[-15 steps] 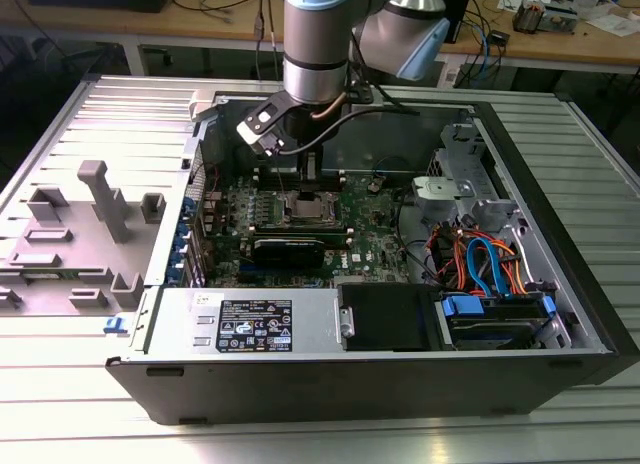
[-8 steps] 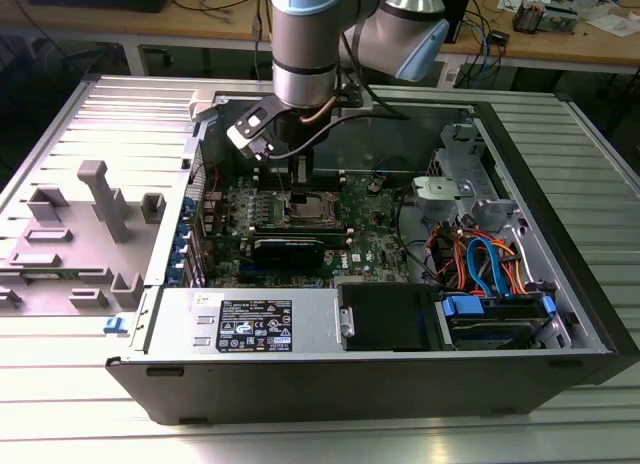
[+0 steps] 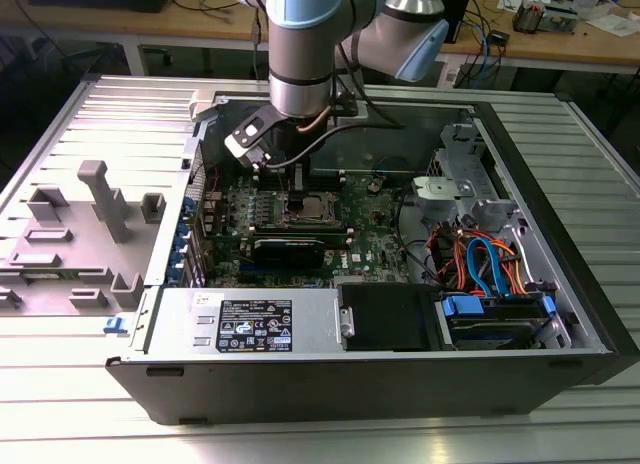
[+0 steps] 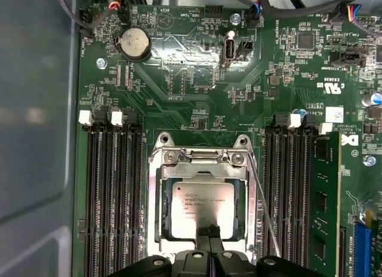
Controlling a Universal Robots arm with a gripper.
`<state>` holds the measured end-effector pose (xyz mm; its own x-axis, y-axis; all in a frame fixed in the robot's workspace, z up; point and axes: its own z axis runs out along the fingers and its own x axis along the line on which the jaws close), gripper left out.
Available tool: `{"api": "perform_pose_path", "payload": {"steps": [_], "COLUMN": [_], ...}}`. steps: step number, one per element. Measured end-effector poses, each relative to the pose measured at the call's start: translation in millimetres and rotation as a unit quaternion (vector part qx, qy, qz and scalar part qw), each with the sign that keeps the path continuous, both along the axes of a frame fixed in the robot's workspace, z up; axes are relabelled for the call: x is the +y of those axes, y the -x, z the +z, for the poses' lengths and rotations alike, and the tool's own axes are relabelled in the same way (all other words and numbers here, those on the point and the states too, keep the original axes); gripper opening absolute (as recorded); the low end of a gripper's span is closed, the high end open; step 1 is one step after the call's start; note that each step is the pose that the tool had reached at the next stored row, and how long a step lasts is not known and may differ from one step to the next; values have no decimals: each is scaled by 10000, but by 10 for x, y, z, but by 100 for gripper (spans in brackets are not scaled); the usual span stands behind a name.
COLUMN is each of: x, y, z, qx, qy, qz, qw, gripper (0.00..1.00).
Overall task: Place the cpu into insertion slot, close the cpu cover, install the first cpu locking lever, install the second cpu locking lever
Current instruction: 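Close the cpu cover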
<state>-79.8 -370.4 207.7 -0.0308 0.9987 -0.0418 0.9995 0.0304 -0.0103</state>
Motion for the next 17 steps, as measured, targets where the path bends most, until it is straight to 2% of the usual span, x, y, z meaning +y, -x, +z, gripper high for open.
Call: {"api": "perform_pose_path", "payload": {"steps": [4,14,16,17], "x": [-1,0,-1,-1], "y": [1,-4,-29,-79], "z": [-18,13,15,14], "qx": [1,-1,10,25], "qy": [2,-2,1,0], "qz": [0,-1,0,0], "qw": [10000,10000,10000,10000], "gripper": [11,11,11,11]}}
